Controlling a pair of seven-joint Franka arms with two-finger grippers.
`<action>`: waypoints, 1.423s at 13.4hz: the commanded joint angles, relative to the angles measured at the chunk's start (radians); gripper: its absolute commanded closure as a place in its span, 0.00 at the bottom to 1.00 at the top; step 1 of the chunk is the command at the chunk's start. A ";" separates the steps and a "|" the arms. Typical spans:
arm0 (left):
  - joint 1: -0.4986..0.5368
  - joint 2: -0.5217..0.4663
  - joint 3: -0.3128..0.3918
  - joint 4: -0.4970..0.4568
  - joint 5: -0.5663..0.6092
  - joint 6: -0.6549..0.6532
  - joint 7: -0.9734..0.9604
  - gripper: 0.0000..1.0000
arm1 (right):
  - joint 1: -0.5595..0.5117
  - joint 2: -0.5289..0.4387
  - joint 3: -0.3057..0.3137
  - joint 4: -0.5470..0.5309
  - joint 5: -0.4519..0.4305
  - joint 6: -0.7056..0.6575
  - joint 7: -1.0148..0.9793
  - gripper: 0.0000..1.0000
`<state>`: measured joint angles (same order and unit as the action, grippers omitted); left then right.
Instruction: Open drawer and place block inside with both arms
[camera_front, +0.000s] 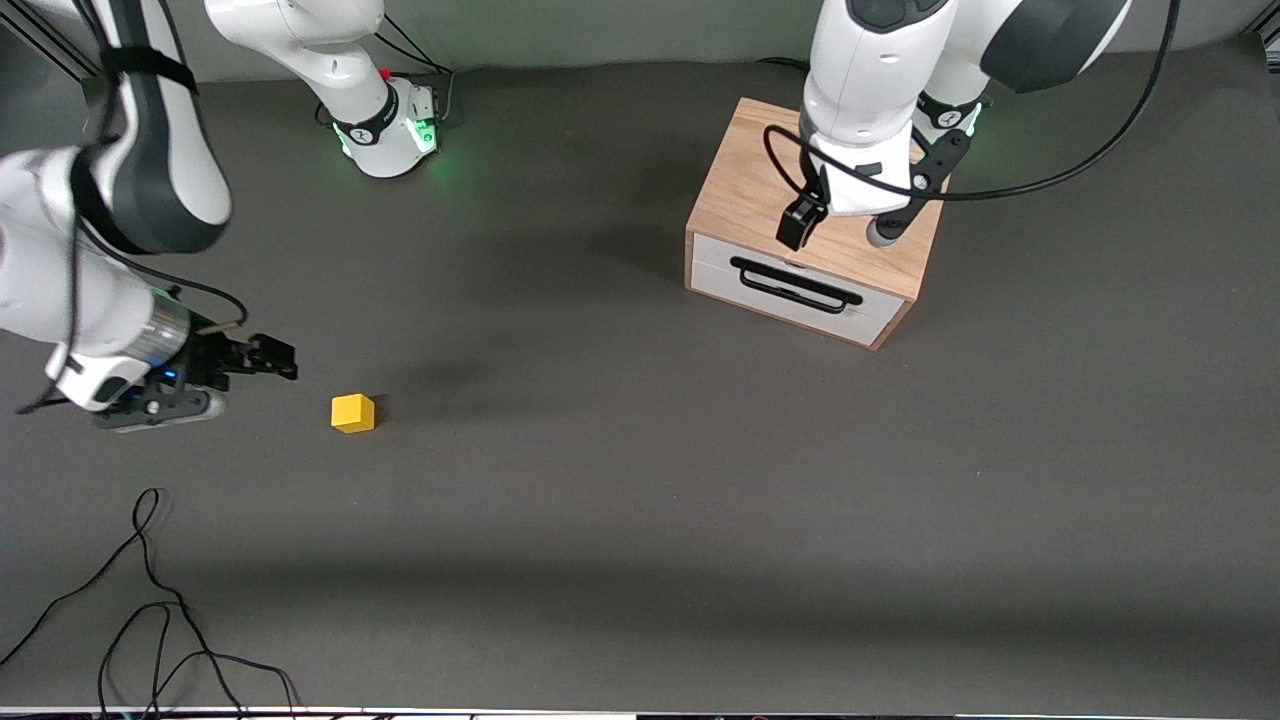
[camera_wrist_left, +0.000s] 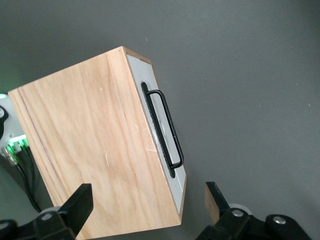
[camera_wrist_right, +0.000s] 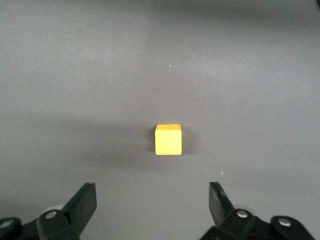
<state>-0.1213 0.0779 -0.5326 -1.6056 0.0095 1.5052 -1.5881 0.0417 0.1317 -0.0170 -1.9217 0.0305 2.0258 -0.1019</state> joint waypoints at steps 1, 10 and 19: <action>-0.012 0.068 0.006 0.027 0.018 -0.003 -0.056 0.00 | 0.003 0.047 -0.004 -0.051 -0.015 0.120 -0.038 0.00; -0.012 0.160 0.010 -0.189 0.036 0.257 -0.160 0.00 | 0.003 0.244 -0.008 -0.169 -0.018 0.444 -0.044 0.00; -0.012 0.256 0.010 -0.244 0.069 0.378 -0.191 0.00 | -0.006 0.313 -0.009 -0.168 -0.018 0.501 -0.078 0.00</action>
<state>-0.1238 0.3220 -0.5273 -1.8400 0.0510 1.8589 -1.7503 0.0375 0.4332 -0.0231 -2.0940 0.0305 2.5164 -0.1596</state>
